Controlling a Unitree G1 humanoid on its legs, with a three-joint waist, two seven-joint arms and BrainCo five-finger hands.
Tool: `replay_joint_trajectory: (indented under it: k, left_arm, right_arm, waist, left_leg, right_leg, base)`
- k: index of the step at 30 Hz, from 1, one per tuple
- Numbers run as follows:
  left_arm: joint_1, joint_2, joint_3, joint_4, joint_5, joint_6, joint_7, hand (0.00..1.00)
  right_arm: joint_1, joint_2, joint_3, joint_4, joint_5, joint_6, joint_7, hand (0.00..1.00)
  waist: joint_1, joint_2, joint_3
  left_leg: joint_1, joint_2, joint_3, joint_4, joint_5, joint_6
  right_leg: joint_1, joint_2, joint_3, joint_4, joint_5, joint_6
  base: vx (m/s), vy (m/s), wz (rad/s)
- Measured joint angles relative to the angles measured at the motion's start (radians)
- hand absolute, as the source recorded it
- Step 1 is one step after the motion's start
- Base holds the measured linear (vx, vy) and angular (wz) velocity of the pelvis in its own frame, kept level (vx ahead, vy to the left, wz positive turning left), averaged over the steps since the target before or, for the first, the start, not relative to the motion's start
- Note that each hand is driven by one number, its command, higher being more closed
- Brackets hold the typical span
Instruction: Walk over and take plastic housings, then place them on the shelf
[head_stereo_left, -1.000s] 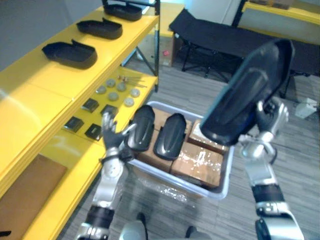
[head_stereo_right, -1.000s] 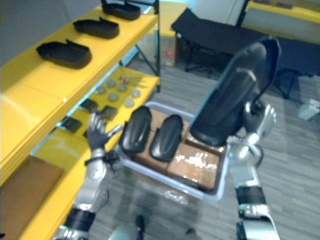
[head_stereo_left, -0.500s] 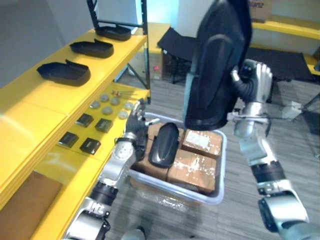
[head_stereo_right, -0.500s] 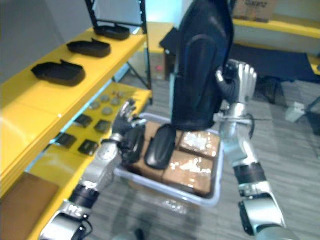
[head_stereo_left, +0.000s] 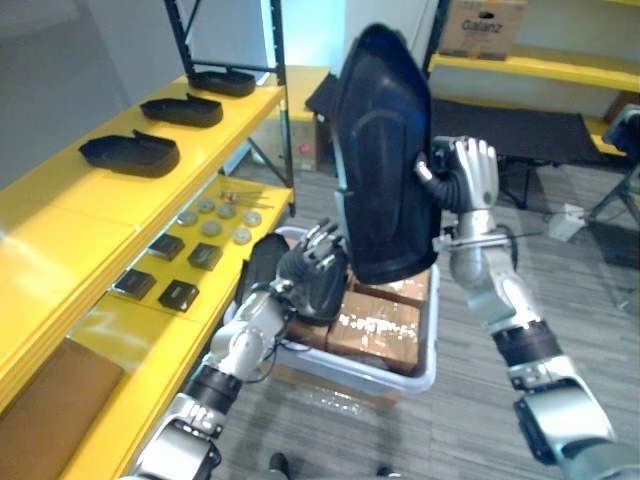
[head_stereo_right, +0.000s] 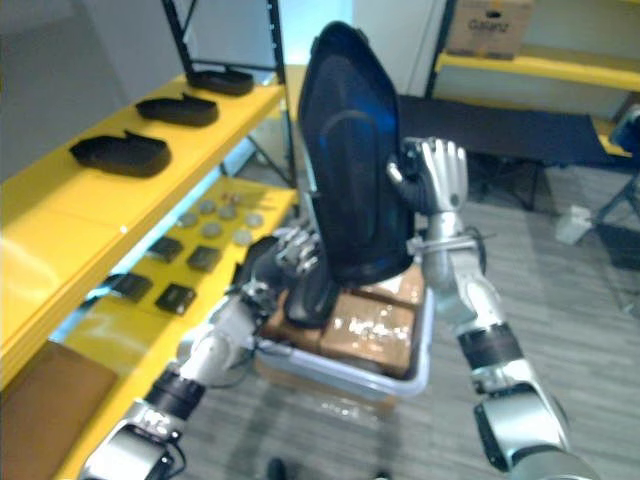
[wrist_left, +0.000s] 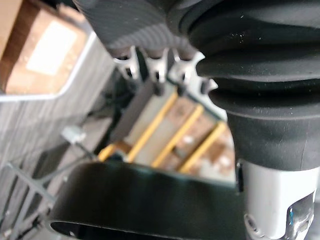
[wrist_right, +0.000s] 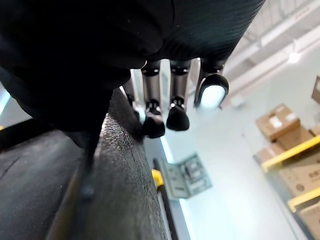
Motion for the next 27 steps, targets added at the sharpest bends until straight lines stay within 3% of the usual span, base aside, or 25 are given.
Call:
replay_joint_trajectory:
  k: [7,17,27]
  left_arm:
    - [0.003,-0.013,-0.014,-0.042,-0.038,-0.008,-0.025,0.0]
    - [0.006,-0.041,-0.043,-0.07,-0.007,-0.008,-0.018,0.0]
    - [0.037,-0.034,-0.084,-0.102,0.31,0.002,0.065,0.0]
  right_arm:
    - [0.03,0.0,0.048,0.038,-0.02,-0.001,0.042,1.0]
    - [0.054,0.0,0.065,0.069,-0.036,-0.011,0.065,1.0]
    - [0.054,0.02,0.123,0.096,-0.034,-0.02,0.065,1.0]
  waist:
    - [0.0,-0.019,-0.028]
    - [-0.006,-0.019,-0.029]
    - [-0.009,-0.022,-0.036]
  left_leg:
    - [-0.007,-0.001,-0.003,0.001,0.006,0.0]
    - [-0.006,0.002,-0.008,0.0,0.012,-0.001]
    - [-0.01,0.002,-0.019,0.0,0.018,-0.001]
  right_leg:
    - [0.002,0.002,0.0,-0.011,0.01,0.007]
    - [0.002,0.004,0.0,-0.011,0.013,0.004]
    - [0.003,0.005,-0.004,-0.015,0.014,0.004]
  base:
    - [0.01,0.0,0.03]
    - [-0.01,0.0,0.0]
    - [-0.01,0.001,0.01]
